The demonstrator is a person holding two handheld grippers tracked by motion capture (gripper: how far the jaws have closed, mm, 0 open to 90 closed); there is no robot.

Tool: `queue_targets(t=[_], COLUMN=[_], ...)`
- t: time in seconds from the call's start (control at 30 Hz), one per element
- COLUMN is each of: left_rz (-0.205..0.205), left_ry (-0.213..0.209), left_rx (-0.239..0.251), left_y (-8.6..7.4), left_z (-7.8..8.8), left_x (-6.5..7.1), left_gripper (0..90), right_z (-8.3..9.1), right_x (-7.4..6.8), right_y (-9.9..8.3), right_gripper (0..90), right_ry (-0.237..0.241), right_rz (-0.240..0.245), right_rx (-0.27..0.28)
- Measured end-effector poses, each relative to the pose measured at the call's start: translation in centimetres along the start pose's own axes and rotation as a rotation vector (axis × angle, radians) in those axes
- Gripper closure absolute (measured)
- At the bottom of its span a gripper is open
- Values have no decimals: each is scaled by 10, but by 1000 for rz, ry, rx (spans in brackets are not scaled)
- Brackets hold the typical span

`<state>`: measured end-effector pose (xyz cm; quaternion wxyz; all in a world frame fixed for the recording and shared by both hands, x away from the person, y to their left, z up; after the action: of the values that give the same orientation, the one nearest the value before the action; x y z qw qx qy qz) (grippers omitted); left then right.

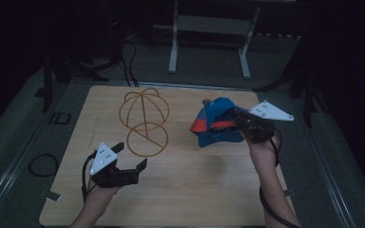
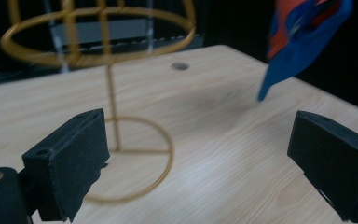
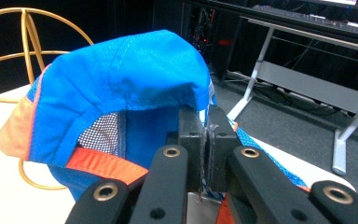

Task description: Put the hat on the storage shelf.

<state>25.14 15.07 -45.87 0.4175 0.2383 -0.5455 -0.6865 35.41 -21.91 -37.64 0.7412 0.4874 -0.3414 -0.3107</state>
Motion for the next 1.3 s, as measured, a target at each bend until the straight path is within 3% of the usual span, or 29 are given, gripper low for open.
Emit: queue_targets(t=[0.1,0.3,0.57,0.73,0.87,1.0,1.07,1.3], left_rz=[5,-59,-102,-113,-145,-157,-164,-183], left_ry=[-24,-63,-131,-179,-182,-187,-189,-170], left_rx=[14,16,14,4,-7,-12,-21,-90], left_y=[11,37,74,88,98,103,104,105], left_z=[-7,-25,-52,-74,-90,-103,-109,-130], left_x=[9,32,55,66,76,82,85,90], left_gripper=[55,55,66,70,145,151,215,243], right_z=[0,1,3,0,-1,-1,1,1], right_x=[-1,-5,-11,-17,-22,-26,-28,-33], right_y=[-1,-4,-4,-5,-6,-5,-5,-5], right_gripper=[875,875,875,874,874,875,874,874], right_ry=[1,16,25,42,55,69,72,85], right_rz=[6,6,9,21,28,33,32,47], right_rx=[-3,-3,2,-4,-8,-4,2,0])
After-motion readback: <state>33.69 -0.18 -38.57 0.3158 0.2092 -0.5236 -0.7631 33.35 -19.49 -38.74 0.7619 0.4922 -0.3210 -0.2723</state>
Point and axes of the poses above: each handheld gripper's, and its own axes: z roughly backward along the jaws, y roughly out of its top, x roughly to its right, the point moved 2 cm from there along -z, roughly forward along the jaws, and after that the axes turned 4 degrees about z, right-handed, at the moved point
